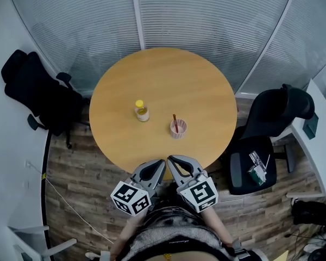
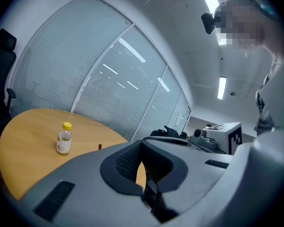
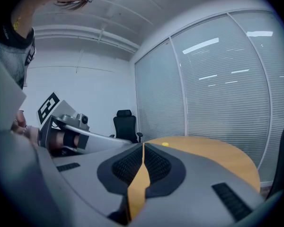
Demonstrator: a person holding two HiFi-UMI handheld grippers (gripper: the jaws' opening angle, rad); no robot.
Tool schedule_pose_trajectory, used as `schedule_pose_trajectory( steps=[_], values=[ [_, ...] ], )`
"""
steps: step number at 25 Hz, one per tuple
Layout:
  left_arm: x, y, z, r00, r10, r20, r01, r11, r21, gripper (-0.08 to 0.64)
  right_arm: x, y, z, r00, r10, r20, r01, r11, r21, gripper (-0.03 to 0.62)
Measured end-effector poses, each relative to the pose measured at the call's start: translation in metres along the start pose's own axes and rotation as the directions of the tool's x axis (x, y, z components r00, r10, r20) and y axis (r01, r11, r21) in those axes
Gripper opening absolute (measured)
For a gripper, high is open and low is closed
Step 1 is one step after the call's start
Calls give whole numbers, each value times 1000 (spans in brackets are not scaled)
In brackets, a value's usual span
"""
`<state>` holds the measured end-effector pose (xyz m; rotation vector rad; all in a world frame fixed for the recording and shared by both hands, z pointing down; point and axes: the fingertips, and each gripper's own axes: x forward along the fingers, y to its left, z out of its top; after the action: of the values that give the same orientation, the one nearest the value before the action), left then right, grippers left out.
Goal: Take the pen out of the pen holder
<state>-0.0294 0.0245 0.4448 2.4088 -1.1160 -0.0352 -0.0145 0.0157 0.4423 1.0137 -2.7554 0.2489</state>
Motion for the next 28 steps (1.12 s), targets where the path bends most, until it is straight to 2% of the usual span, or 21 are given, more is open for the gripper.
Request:
schedule_pose_trajectory(
  steps=[16,22,28],
  values=[
    [67,31,18,994,101,32,-101,995,-12,3,32,-71,4,995,95,-18,-95,995,-32,26],
    [76,41,22,992,122,27,-122,992,-12,3,42,-85,5,995,101,-15,-101,994,-36,26],
    [84,49,26,994,106,15,-106,994,-14,3,51,-95,2,996,82,-33,-83,996,-37,26]
  ],
)
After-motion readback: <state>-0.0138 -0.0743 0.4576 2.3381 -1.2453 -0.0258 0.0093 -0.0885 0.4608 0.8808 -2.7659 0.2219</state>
